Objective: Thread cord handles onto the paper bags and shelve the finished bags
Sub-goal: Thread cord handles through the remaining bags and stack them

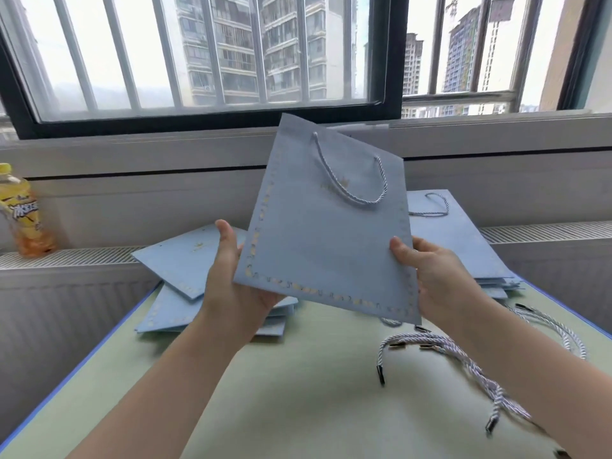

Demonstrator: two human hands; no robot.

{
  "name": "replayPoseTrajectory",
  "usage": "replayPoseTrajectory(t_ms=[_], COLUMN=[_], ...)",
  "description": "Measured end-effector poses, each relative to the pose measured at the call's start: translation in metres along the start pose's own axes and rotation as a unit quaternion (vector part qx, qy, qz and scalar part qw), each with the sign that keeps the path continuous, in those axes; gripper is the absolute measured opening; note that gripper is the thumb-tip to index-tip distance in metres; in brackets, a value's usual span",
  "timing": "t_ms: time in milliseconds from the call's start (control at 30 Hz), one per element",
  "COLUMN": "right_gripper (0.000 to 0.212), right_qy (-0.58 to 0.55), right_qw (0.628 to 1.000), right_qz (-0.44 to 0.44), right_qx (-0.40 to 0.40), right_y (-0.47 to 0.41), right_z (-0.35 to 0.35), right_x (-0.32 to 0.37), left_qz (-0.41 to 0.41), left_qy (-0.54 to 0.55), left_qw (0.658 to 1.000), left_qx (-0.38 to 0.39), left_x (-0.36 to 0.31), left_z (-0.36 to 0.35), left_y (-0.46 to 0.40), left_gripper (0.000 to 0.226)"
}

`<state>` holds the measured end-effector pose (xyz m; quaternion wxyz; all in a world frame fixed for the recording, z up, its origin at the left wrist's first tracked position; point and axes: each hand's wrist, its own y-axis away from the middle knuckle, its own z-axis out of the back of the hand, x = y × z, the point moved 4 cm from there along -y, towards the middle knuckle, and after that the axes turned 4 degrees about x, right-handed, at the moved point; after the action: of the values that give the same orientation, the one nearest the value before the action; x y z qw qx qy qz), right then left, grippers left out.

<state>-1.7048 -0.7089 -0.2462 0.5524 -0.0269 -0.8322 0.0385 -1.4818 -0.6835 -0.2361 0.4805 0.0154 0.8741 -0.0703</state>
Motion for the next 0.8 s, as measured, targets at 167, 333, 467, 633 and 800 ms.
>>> replayPoseTrajectory(t_ms=[167, 333, 467, 633, 800], right_gripper=[0.032, 0.013, 0.029, 0.010, 0.011], right_qy=[-0.138, -0.203, -0.029, -0.062, -0.101], right_qw=[0.990, 0.968, 0.954, 0.985, 0.993], right_qz=[-0.033, -0.042, -0.080, -0.114, -0.052], right_qx=[0.001, 0.138, 0.287, 0.112, -0.045], right_y=[0.003, 0.016, 0.034, 0.025, 0.004], right_z=[0.001, -0.024, -0.047, -0.040, -0.008], right_x=[0.006, 0.009, -0.011, -0.025, -0.012], left_qz=[-0.004, -0.019, -0.034, -0.057, -0.156], left_qy=[-0.106, -0.054, -0.076, -0.388, -0.712], left_qw=[0.994, 0.998, 0.996, 0.920, 0.682], left_qx=[0.006, -0.014, -0.009, 0.017, -0.055], left_x=[-0.008, 0.000, 0.017, 0.028, 0.017], left_z=[-0.002, -0.003, -0.012, -0.014, 0.005], left_y=[0.000, -0.004, -0.003, -0.002, -0.009], left_gripper=[0.028, 0.021, 0.024, 0.020, 0.033])
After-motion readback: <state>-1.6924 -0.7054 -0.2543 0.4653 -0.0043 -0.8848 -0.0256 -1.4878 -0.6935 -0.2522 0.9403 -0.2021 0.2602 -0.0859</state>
